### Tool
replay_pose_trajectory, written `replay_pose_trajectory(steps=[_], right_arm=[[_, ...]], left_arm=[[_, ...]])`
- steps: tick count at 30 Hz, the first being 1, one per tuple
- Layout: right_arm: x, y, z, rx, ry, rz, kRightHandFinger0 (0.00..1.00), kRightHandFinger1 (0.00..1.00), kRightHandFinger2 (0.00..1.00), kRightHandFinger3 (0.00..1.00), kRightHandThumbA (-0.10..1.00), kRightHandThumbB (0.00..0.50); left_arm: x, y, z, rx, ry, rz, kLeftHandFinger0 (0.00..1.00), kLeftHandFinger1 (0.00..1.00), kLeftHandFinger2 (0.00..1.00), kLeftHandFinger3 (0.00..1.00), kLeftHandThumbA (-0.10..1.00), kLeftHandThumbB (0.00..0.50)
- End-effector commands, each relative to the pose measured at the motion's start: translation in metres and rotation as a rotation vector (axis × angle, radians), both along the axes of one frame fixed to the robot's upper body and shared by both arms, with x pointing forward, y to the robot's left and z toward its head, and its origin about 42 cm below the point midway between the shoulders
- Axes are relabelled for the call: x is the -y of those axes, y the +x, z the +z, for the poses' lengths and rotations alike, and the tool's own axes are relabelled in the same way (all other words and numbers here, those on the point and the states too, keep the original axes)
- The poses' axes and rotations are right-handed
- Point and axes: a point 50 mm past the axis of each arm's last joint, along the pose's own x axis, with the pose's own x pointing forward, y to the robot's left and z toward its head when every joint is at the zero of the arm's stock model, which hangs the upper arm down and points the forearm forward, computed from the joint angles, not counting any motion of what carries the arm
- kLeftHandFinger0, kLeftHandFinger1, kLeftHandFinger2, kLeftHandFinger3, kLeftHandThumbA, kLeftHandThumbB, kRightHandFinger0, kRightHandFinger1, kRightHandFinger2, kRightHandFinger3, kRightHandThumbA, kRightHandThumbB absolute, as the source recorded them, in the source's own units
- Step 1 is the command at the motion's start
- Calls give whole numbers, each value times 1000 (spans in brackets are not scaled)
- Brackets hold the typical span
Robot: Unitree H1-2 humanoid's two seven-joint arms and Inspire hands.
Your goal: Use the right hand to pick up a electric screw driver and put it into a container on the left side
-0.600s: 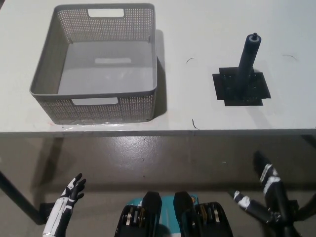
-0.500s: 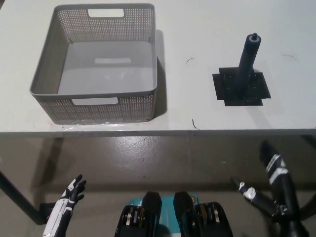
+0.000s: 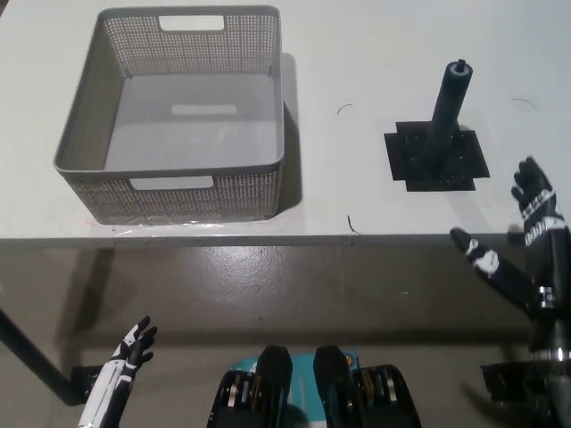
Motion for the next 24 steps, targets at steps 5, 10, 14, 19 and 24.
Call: replay_pose_trajectory(steps=[5,10,14,19,24], right_arm=[[16,57,18,-30,-3,-29,1000,1000,1000,1000,1000,357],[17,89,21,-75,37,-23,1000,1000,1000,1000,1000,322],[15,113,18,-109,41,-32,1000,1000,1000,1000,1000,294],[12,136,15,-147,52,-39,1000,1000,1000,1000,1000,314],[7,148,18,-164,61,-12,1000,1000,1000,1000,1000,322]], left_arm=[[1,-1,4,43,17,-25,1000,1000,1000,1000,1000,228],[2,-1,3,45,8,-26,1000,1000,1000,1000,1000,229],[2,-2,3,40,13,-26,1000,1000,1000,1000,1000,233],[2,-3,4,33,18,-33,1000,1000,1000,1000,1000,231],[3,-4,2,38,11,-34,1000,1000,1000,1000,1000,225]])
